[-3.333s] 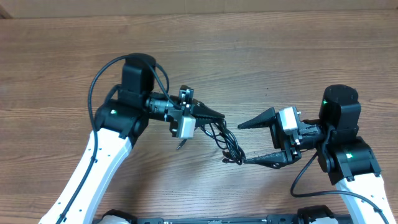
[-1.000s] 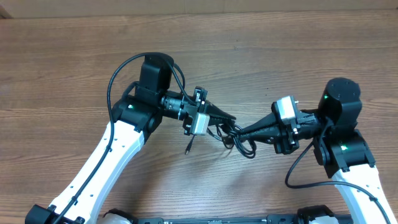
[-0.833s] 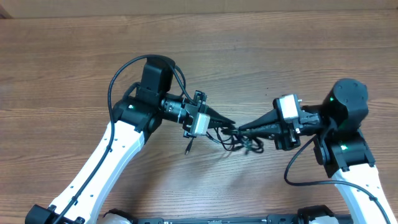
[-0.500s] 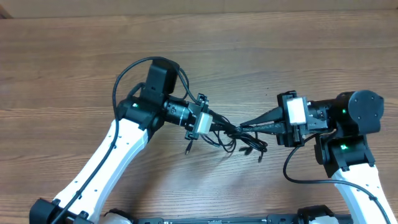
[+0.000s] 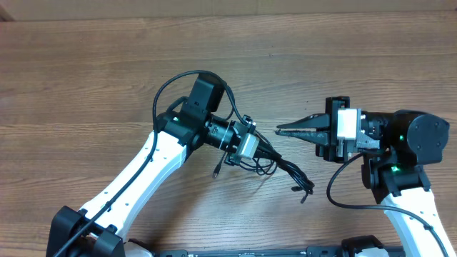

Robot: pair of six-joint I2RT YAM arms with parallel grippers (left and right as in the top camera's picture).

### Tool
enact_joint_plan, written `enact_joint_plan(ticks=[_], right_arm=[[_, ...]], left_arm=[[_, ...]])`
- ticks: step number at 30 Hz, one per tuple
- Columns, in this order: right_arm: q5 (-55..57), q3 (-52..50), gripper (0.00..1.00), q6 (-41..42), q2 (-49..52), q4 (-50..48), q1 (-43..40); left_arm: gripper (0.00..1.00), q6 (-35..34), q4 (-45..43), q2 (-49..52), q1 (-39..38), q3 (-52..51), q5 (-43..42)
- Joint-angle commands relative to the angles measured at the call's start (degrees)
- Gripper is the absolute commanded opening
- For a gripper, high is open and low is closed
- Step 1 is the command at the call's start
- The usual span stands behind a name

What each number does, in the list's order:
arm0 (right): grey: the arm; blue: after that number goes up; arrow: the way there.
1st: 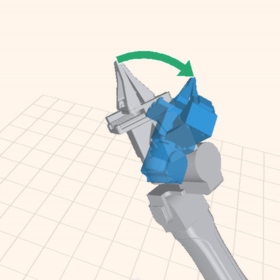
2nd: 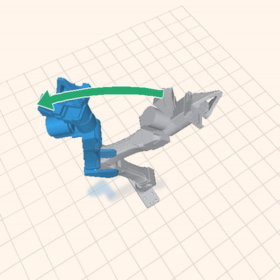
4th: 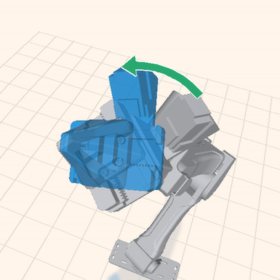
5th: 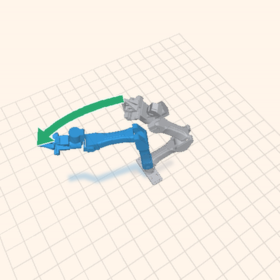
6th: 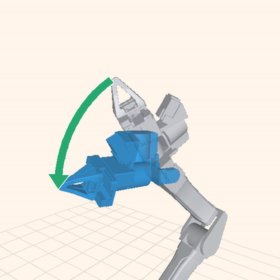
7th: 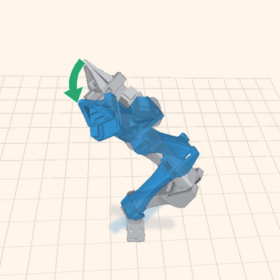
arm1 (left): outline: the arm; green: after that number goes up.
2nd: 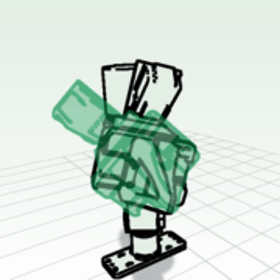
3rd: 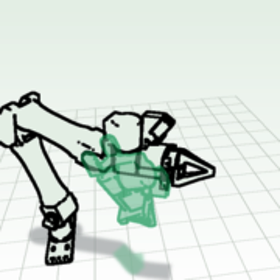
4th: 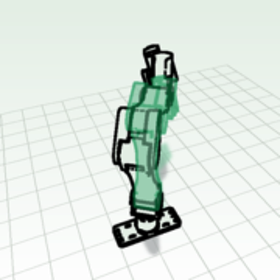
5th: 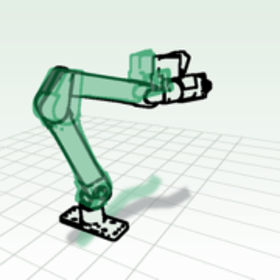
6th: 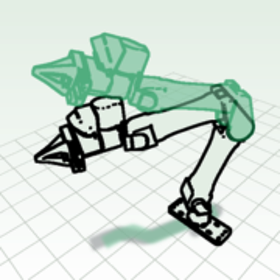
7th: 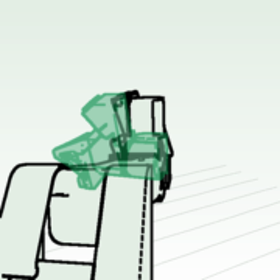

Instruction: Untangle cables

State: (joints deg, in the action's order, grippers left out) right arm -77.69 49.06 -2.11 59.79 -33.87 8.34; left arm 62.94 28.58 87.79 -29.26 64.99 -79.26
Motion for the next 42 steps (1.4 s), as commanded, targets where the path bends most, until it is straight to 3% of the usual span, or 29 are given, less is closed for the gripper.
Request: enact_joint_plan(ticks=[1,3,7,10,14,21,28,42], right_arm=[[1.8,0.4,0.08,0.6,0.0,1.4,-0.1],[1.8,0.4,0.34,0.6,0.0,3.7,-0.5],[3.6,0.4,0.36,0.6,0.0,9.1,-3.7],[6.2,0.4,0.45,1.6,0.0,13.4,-7.7],[5.2,0.4,0.54,8.9,0.0,18.2,-13.7],[-10.2,0.4,0.57,9.6,0.0,21.5,-16.7],[-11.1,0.4,0.62,9.6,0.0,28.2,-16.3],[-11.0,0.3,0.63,9.6,0.0,31.5,-12.4]], left_arm=[[0.04,-0.6,-0.1,0.1,0.1,0.7,-1.1],[0.04,-0.6,0.1,0.1,0.4,0.7,-1.2],[0.04,-0.6,1.6,0.0,0.8,0.7,-1.2],[0.04,-0.5,2.7,0.0,1.9,0.7,-1.2],[0.04,-0.5,2.5,0.0,4.9,0.7,-1.4],[0.04,1.0,0.9,0.0,9.4,0.7,-2.3],[0.04,0.9,-5.1,0.0,9.7,0.7,-5.2],[0.04,0.9,-15.8,0.0,9.6,0.7,-7.9]])
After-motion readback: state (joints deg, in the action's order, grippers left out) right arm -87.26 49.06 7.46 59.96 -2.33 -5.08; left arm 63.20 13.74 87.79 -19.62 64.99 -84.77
